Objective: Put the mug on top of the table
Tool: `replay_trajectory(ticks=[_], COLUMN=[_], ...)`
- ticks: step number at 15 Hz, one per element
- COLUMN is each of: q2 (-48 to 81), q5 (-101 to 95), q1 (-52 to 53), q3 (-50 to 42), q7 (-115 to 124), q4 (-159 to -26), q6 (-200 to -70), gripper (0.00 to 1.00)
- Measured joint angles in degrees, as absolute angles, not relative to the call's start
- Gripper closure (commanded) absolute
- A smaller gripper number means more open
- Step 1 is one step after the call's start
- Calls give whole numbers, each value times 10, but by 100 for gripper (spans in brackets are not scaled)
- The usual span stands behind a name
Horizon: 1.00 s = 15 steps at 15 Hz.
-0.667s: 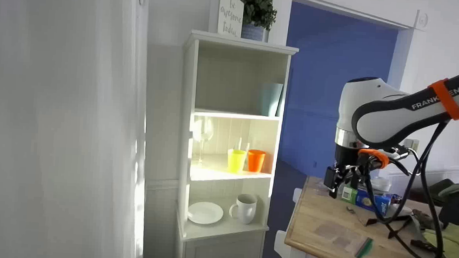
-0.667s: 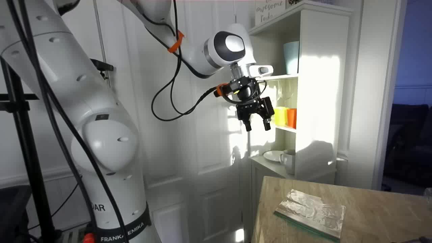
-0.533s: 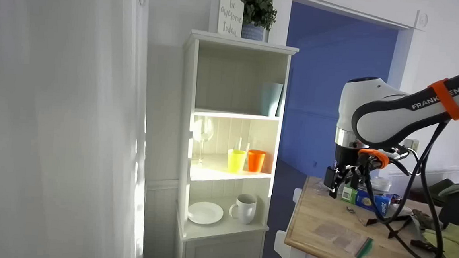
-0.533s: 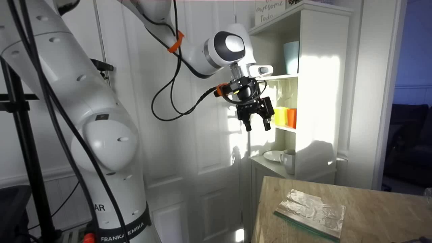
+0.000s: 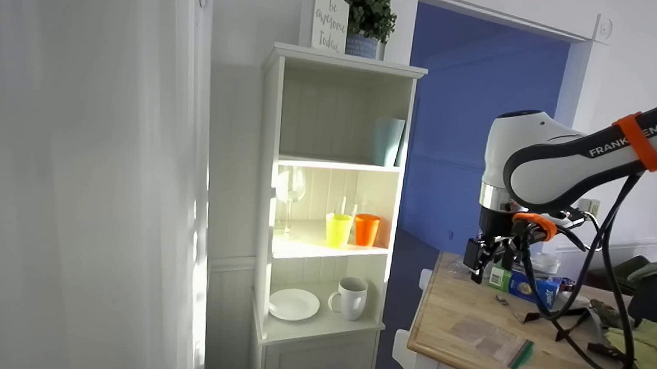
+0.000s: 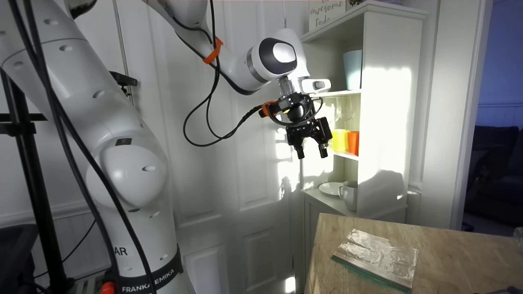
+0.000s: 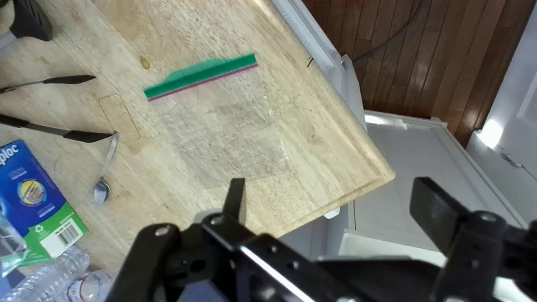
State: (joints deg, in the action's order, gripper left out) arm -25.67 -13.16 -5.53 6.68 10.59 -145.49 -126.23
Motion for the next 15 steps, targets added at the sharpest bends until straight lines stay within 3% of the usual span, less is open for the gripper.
replay_trajectory(ticks=[6, 15], q2=[-238, -16], q5=[-132, -209], q1=[-43, 24], q3=[66, 81], q7=[70, -26], q4=[-1446, -1306], q6=[-1258, -1225], gripper=[0, 0])
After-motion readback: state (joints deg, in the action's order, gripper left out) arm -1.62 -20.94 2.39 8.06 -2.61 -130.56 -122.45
